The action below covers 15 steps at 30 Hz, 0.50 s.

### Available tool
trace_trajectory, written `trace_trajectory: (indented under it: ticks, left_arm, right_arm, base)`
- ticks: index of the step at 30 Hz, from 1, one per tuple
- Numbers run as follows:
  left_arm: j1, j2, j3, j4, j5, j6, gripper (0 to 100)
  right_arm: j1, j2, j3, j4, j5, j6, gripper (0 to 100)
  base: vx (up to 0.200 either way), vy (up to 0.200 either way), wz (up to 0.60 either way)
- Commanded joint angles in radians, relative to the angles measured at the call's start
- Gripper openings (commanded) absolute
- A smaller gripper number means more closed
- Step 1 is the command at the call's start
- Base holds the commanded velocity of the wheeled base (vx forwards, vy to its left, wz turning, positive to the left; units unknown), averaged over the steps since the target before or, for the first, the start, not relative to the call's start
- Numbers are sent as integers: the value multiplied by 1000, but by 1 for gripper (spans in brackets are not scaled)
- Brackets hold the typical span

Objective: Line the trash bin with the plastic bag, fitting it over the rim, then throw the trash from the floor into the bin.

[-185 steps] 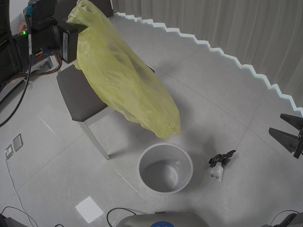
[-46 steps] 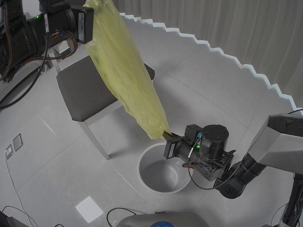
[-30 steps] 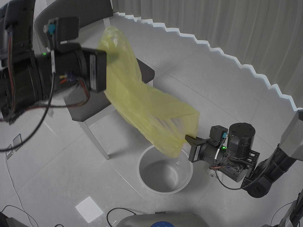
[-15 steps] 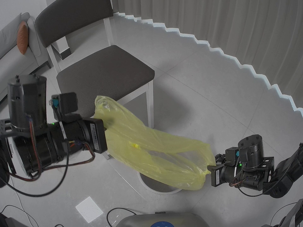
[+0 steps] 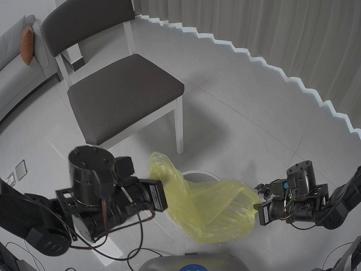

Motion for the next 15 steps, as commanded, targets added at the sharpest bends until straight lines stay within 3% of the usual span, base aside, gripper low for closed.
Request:
trace_trajectory:
  ticks: [1,10,15]
  left_arm:
    - [-50,171,72,-88,0,-26,0]
    - [-40,300,81,-188,-9,-92,0]
    - [-24,386,109,-309,-37,-90,0]
  right_arm:
    - [-48,98,-14,3,28,-20,0]
    - [-86,180,-39,2,59,-57,0]
    - [-106,242,-77,-6,74,-57,0]
  base:
    - [0,0,0]
    - [0,0,0]
    - [0,0,0]
